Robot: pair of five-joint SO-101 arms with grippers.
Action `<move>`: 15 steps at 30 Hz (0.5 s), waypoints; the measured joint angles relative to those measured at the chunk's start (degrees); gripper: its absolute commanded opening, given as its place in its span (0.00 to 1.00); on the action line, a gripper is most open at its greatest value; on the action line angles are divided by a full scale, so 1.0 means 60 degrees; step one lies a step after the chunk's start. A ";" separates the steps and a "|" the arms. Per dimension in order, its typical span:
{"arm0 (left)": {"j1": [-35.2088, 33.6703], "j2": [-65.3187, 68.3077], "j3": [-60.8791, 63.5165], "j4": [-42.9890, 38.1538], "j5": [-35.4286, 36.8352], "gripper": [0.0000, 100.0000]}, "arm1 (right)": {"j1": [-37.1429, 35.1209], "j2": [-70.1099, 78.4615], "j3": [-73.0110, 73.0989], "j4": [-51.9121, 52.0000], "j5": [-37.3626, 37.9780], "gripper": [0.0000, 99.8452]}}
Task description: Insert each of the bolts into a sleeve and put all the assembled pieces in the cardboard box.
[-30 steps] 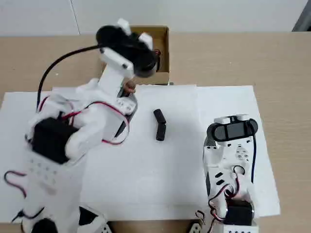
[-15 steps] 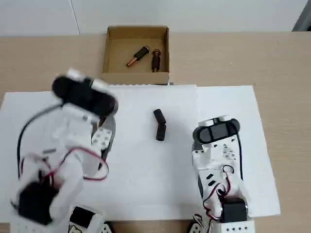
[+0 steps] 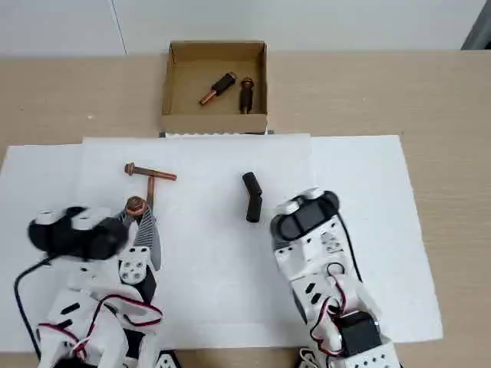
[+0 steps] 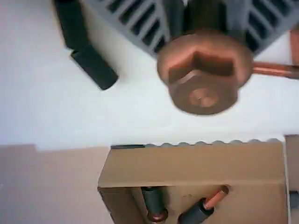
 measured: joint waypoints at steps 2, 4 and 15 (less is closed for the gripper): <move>0.0000 0.0029 0.0059 -0.0015 0.0821 0.00 | -0.0366 0.0000 0.0234 -0.0542 0.0000 0.00; 0.0000 -0.0029 0.0132 -0.0352 0.1626 0.00 | -0.0747 0.0000 0.0527 -0.1158 0.0000 0.00; 0.0821 -0.0029 0.1978 -0.1949 0.2227 0.01 | -0.2286 -0.0015 0.0879 -0.2535 0.0000 0.00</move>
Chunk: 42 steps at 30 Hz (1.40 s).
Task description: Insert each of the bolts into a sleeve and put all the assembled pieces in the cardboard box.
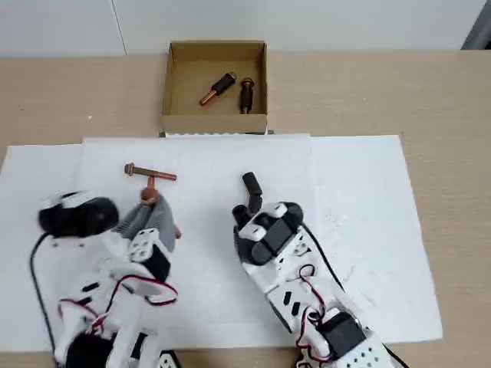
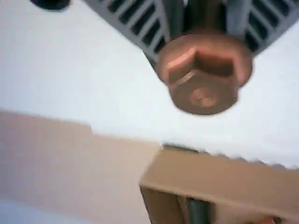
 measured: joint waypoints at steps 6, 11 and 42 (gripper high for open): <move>0.0777 0.0015 0.0952 -0.1216 0.0718 0.01 | -0.0425 0.0000 0.0000 0.0000 0.0205 0.00; 0.0967 0.0015 0.1348 -0.2608 0.0806 0.01 | -0.0542 -0.0015 0.0147 -0.0029 0.1114 0.00; 0.1114 0.0015 0.1480 -0.3297 0.1685 0.01 | -0.0777 -0.0015 0.0161 -0.0029 0.1817 0.00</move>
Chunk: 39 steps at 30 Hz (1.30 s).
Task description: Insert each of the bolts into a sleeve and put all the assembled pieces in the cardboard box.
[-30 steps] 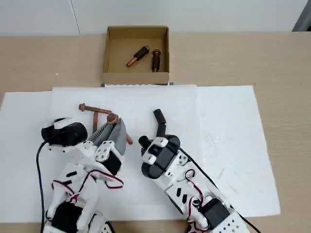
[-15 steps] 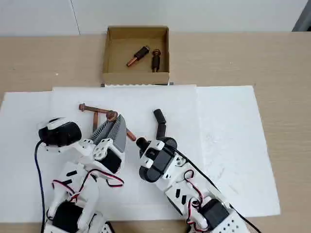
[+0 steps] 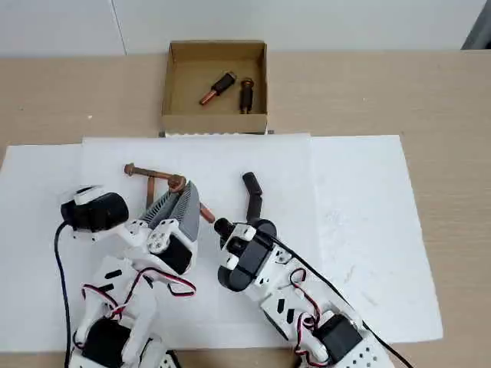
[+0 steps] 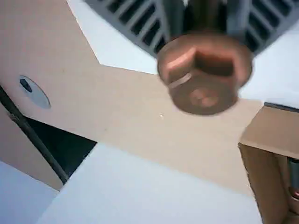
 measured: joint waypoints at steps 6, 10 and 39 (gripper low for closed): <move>0.0469 0.0000 0.0000 0.0000 0.0205 0.01 | 0.0000 0.0000 0.0000 0.0000 0.0029 0.00; 0.0484 0.0000 0.0000 0.0000 0.0234 0.01 | 0.0000 0.0000 0.0000 0.0000 0.0029 0.00; 0.1773 0.0000 0.0777 0.1421 0.0205 0.02 | -0.0044 0.0015 0.0000 0.0000 0.0029 0.00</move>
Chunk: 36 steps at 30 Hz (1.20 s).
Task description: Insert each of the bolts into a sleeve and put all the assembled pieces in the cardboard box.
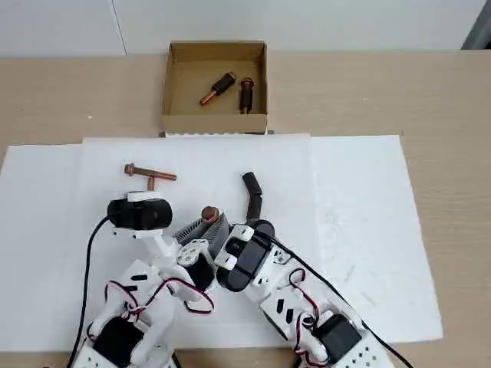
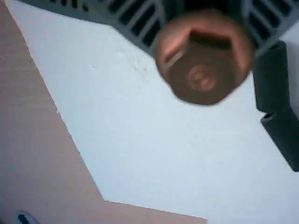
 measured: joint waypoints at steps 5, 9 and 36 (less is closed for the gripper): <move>0.0000 -0.0015 -0.0015 0.0088 -0.0117 0.20 | 0.0029 0.0000 0.0000 0.0000 0.0000 0.00; 0.0000 -0.0015 0.0000 0.0088 -0.0498 0.23 | 0.0044 0.0000 0.0000 0.0000 0.0000 0.00; -0.1963 0.0000 -0.1084 0.0103 -0.2945 0.01 | 0.1436 0.0000 0.0000 0.0000 0.0015 0.00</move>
